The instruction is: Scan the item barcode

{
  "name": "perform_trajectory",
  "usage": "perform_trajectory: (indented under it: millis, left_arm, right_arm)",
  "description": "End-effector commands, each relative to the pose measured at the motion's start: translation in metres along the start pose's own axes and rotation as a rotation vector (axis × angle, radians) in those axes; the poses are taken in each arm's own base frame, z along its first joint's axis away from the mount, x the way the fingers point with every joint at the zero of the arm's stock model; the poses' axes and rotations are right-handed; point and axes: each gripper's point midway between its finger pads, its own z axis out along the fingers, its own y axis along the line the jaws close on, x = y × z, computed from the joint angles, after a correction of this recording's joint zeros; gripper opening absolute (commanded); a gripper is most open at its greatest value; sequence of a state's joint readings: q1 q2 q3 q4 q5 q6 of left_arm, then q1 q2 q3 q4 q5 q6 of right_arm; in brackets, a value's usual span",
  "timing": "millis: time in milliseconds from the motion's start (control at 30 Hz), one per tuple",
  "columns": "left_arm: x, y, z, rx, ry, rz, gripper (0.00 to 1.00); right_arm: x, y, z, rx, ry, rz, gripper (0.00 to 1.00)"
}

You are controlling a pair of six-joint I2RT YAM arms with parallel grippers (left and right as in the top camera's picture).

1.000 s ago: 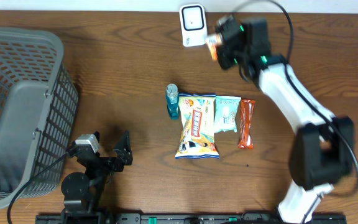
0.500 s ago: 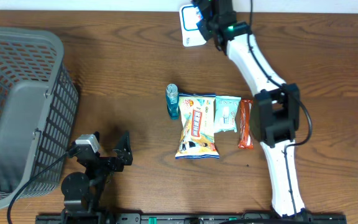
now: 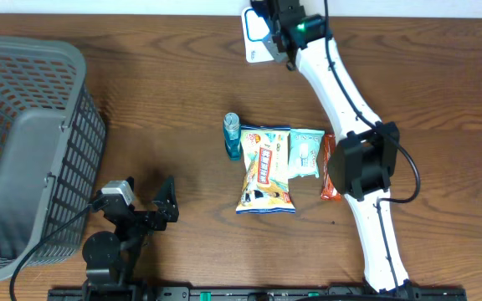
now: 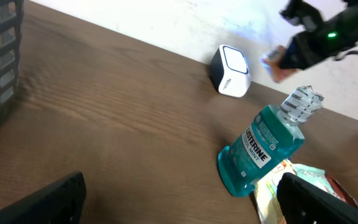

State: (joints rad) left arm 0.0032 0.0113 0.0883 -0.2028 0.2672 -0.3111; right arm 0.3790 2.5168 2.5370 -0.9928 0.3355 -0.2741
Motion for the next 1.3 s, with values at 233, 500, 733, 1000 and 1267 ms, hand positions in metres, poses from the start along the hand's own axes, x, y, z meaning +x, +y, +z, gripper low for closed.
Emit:
perform_trajectory:
  millis: [233,500,733,1000,1267]
  left_arm:
    - [0.013,0.003,0.002,-0.002,0.041,-0.009,0.98]
    - [0.013,0.003,0.002,-0.002,0.041,-0.009,0.98]
    - [0.013,0.003,0.002,-0.002,0.041,-0.009,0.98]
    - [0.013,0.003,0.002,-0.002,0.041,-0.009,0.98]
    - [0.013,0.003,0.002,-0.002,0.041,-0.009,0.98]
  right_arm:
    - [0.168,-0.171,-0.063,0.552,0.494,0.564,0.01]
    - [0.300,-0.269,-0.064,0.744,0.727,0.812,0.01]
    - [0.403,-0.317,-0.045,0.777,0.811,0.991,0.01]
    - [0.481,-0.332,-0.043,0.711,0.878,1.130,0.35]
    - [0.461,-0.329,-0.045,0.469,0.734,1.281,0.99]
